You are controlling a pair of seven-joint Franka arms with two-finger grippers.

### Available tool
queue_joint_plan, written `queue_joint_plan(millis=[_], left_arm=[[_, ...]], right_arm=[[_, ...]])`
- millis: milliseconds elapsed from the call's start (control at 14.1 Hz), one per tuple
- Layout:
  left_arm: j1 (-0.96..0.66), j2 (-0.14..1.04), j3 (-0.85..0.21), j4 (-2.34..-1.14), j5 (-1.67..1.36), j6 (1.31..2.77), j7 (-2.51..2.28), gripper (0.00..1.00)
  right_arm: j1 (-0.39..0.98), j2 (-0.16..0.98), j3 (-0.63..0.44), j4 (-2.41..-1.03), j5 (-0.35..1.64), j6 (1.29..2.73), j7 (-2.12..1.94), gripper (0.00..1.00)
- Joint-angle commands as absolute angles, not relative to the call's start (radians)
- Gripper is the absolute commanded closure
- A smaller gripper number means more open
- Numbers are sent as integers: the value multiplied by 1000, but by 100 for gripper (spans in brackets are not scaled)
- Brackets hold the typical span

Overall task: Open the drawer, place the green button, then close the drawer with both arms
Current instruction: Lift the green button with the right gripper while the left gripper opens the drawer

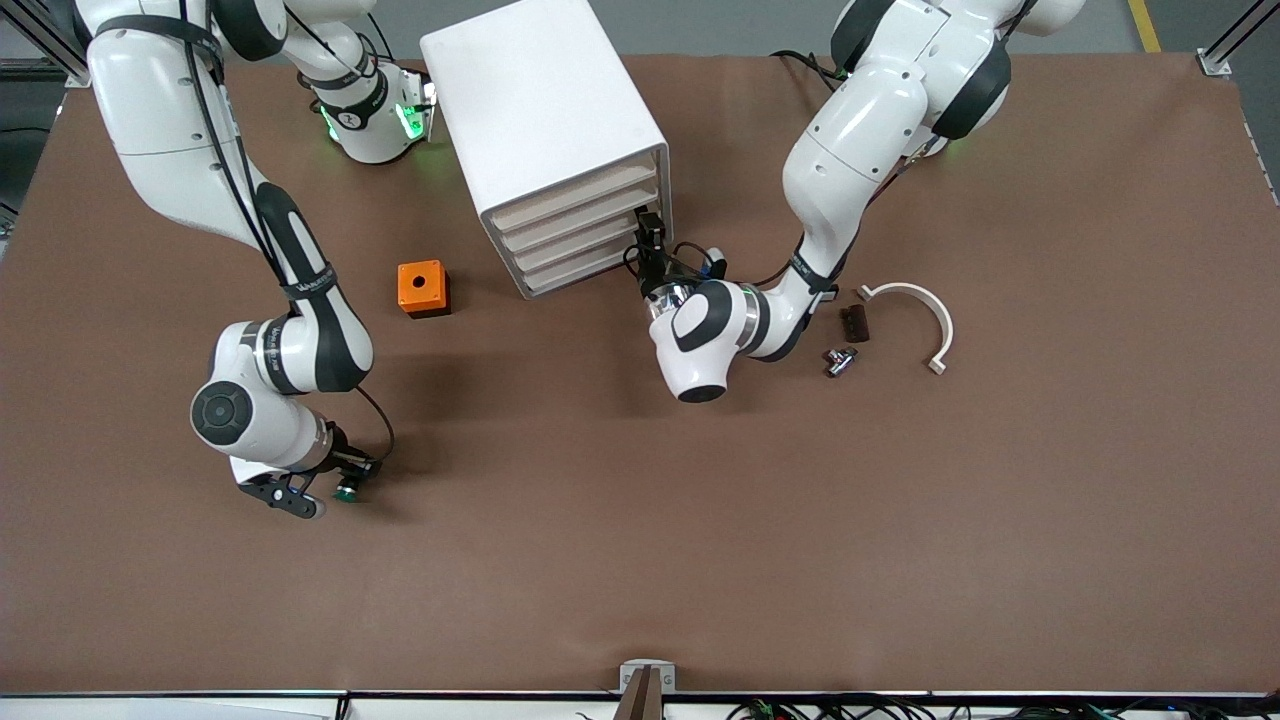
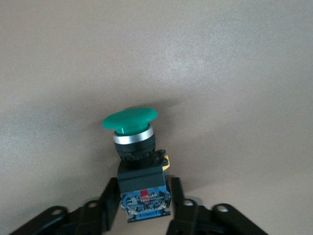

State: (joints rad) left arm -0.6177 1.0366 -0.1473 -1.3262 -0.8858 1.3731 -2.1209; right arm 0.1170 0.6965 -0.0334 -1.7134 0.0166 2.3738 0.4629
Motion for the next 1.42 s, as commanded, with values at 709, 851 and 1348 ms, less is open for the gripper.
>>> queue_joint_plan(millis=[709, 851, 1348], left_arm=[[-632, 1049, -143, -1318, -939, 1359, -2140, 90], [-627, 1051, -140, -1316, -940, 1359, -2138, 92], [-580, 1057, -132, -1315, -988, 1367, -2138, 92]], right_arm=[[115, 559, -25, -1700, 53, 2208, 489, 100], [117, 500, -25, -1709, 148, 2130, 497, 100], [316, 345, -25, -1807, 163, 2091, 913, 100]])
